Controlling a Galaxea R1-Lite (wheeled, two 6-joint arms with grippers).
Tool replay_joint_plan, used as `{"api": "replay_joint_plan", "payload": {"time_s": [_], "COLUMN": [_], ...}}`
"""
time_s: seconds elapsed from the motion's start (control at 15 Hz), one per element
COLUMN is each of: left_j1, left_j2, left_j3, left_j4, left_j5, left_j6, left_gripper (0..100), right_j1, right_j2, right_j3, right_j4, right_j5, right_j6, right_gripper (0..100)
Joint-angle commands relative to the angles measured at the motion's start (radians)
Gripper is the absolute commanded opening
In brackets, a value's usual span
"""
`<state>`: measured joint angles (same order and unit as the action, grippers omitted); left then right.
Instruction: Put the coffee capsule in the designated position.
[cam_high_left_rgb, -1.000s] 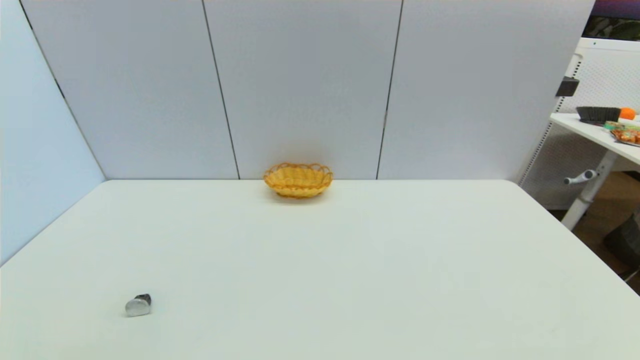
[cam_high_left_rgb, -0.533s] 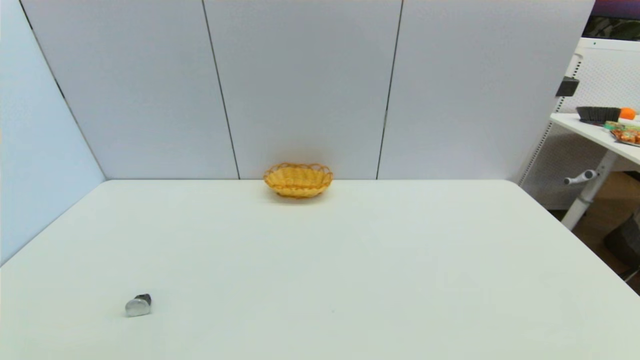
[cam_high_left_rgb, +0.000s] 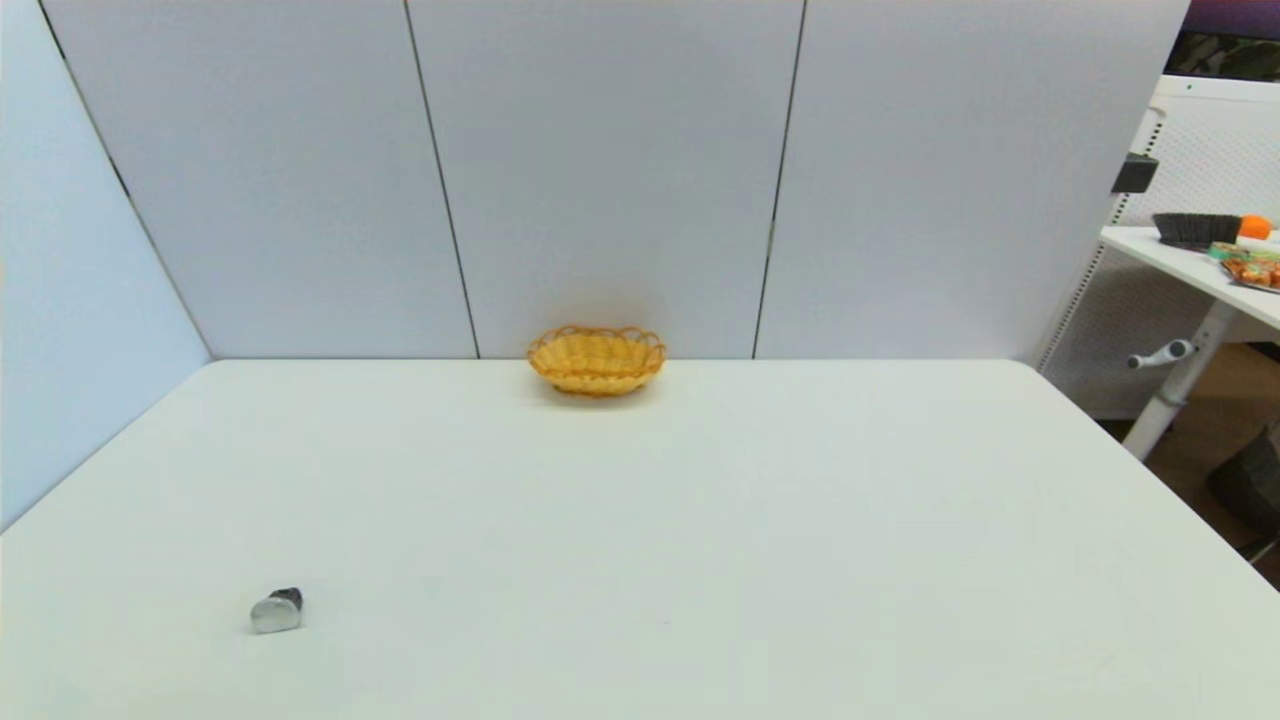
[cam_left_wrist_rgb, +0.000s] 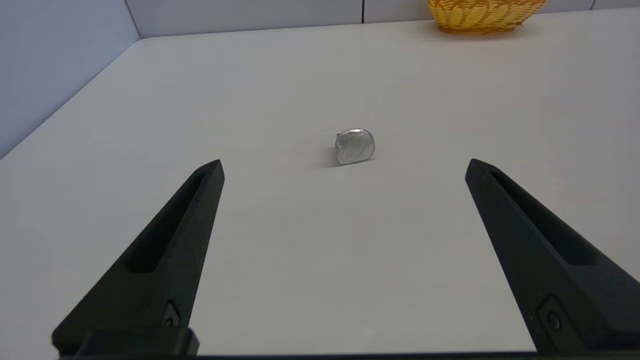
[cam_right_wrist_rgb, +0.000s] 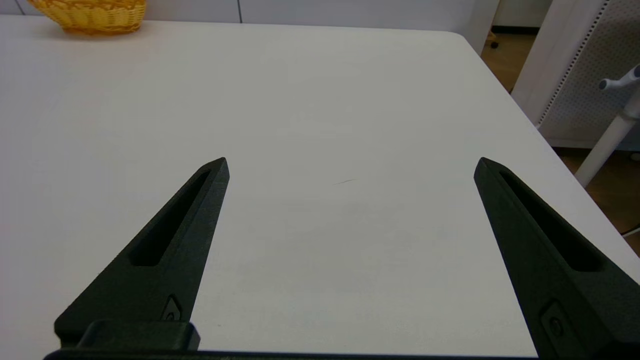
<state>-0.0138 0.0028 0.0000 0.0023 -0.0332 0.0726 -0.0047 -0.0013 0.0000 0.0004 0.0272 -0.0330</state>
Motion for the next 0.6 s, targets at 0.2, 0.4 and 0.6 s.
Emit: {"api": "replay_joint_plan", "payload": {"time_s": [0.2, 0.4, 0.6], "left_j1": [-0.018, -0.046, -0.04], "left_j2": [0.258, 0.488, 0.712], "left_j3": [-0.178, -0.414, -0.643], "left_j4": [-0.002, -0.001, -0.005], "left_j5": [0.003, 0.004, 0.062], "left_j6": [-0.019, -0.051, -0.053], "left_gripper": [100, 100, 100], "right_j1": [0.0, 0.0, 0.0], "right_j2": [0.001, 0.001, 0.001], "right_j3": [0.0, 0.0, 0.0], "right_j4": [0.0, 0.0, 0.0], "right_j5": [0.0, 0.0, 0.0], "right_j6": [-0.001, -0.001, -0.001], "right_gripper": [100, 100, 100]}}
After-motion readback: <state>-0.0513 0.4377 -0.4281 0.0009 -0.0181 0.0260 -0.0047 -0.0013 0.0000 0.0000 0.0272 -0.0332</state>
